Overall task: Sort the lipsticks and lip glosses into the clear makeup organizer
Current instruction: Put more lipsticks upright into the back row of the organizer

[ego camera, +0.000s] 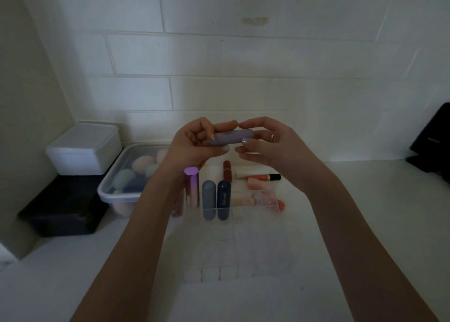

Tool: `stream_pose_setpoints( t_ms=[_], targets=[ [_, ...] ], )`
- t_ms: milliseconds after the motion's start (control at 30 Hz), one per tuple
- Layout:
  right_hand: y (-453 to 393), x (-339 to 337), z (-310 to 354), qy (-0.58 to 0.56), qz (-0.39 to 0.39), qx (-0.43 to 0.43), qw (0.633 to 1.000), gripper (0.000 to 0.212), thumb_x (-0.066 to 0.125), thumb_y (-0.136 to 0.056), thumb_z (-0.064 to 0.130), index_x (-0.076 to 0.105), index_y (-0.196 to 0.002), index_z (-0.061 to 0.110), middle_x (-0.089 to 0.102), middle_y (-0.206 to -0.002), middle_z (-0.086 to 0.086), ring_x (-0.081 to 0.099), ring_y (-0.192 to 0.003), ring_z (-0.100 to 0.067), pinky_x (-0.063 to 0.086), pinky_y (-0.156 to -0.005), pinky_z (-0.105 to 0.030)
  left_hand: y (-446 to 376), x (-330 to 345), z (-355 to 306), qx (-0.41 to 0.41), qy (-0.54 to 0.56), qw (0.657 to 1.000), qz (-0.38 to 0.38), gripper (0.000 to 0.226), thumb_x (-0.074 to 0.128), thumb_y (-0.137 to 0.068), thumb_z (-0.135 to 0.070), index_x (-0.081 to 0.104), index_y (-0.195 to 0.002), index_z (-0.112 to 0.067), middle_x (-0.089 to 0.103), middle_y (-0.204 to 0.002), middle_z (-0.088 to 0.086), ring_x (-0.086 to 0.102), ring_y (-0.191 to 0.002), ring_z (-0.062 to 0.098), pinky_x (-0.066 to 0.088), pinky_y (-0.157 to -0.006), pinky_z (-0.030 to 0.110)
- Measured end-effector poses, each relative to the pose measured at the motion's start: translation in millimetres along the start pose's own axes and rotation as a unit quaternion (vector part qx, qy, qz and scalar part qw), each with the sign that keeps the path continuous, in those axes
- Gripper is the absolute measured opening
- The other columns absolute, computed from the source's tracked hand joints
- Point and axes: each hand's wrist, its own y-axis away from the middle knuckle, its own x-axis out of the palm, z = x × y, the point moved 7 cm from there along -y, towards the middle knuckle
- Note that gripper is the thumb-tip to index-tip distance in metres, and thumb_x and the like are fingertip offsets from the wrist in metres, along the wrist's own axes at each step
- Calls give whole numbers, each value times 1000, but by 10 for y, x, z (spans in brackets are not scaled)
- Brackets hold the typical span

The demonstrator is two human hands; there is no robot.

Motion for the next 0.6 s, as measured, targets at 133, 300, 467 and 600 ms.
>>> stream_pose_setpoints(
  t_ms=[133, 300, 467, 600],
  targets=[
    [-16, -26, 22, -12, -21, -33, 999, 25, 64, -84, -2, 62, -108, 5, 64, -105, -16, 67, -92, -20, 58, -81, -27, 28, 23, 45, -20, 31, 999, 6, 46, 59, -66, 24, 66, -75, -20, 73, -103, -4, 66, -105, 13, 55, -82, 23],
    [-10, -56, 43, -11, -43, -52, 998, 25, 63, -84, -3, 63, -107, 7, 64, -107, -15, 68, -98, -22, 57, -87, -33, 69, 18, 82, -68, 28, 997, -11, 45, 59, -76, 13, 62, -109, -18, 74, -102, -1, 67, -102, 15, 54, -89, 25],
    [-5, -69, 54, -27, -55, -48, 997, 29, 65, -84, 1, 60, -112, 8, 67, -107, -15, 69, -98, -22, 57, -86, -34, 99, 69, 77, -81, 23, 996, -11, 45, 62, -74, 7, 61, -111, -19, 74, -102, -1, 67, -103, 16, 53, -90, 27],
    [53, -176, 216, -14, -55, -66, 996, 29, 66, -81, -2, 64, -109, 4, 73, -95, -11, 71, -90, -19, 58, -80, -28, 114, 107, 49, -92, 63, 994, 7, 42, 61, -70, -2, 61, -109, -19, 74, -100, -1, 68, -100, 16, 56, -82, 25]
  ],
)
